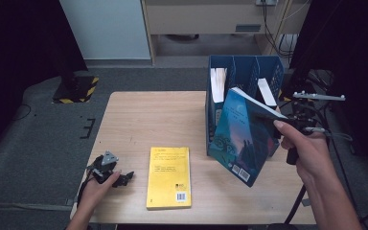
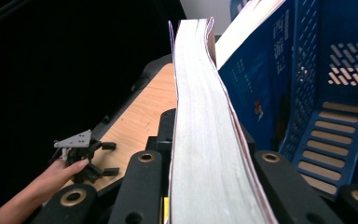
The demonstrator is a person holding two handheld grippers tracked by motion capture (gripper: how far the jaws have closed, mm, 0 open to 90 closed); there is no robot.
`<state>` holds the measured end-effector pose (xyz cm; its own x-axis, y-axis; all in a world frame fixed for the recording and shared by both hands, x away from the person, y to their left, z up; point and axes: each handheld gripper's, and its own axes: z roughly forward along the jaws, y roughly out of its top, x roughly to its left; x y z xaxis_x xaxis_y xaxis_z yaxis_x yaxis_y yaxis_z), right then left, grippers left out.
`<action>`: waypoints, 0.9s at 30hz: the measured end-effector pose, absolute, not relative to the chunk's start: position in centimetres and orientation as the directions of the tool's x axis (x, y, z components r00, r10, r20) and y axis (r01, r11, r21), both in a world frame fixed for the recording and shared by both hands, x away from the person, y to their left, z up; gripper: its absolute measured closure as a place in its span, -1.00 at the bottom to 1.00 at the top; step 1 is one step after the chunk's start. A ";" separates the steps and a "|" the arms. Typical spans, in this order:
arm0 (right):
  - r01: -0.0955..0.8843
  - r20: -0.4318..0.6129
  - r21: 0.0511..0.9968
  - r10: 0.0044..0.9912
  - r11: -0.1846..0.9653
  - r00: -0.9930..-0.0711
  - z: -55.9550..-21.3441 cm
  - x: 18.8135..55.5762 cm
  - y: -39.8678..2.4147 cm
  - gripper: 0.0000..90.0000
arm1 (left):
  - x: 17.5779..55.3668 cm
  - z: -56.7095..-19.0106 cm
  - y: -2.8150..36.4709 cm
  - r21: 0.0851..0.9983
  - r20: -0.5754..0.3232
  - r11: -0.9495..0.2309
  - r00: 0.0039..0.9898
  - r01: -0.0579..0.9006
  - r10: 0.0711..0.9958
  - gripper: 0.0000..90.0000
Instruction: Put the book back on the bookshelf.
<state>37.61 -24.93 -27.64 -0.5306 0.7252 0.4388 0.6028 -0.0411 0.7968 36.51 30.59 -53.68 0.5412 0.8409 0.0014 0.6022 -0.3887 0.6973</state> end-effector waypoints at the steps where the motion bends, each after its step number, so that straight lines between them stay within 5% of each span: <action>1: 0.604 0.441 0.796 0.727 -0.046 -0.526 -27.5 37.7 -24.9 0.62 | 36.5 -53.7 30.6 0.697 0.002 -0.390 0.542 0.602 0.840 -1.00; 27: 0.598 0.443 0.793 0.786 -0.119 -0.431 -25.3 40.6 -27.3 0.62 | 36.5 -53.7 30.4 0.699 0.002 -0.391 0.545 0.599 0.838 -1.00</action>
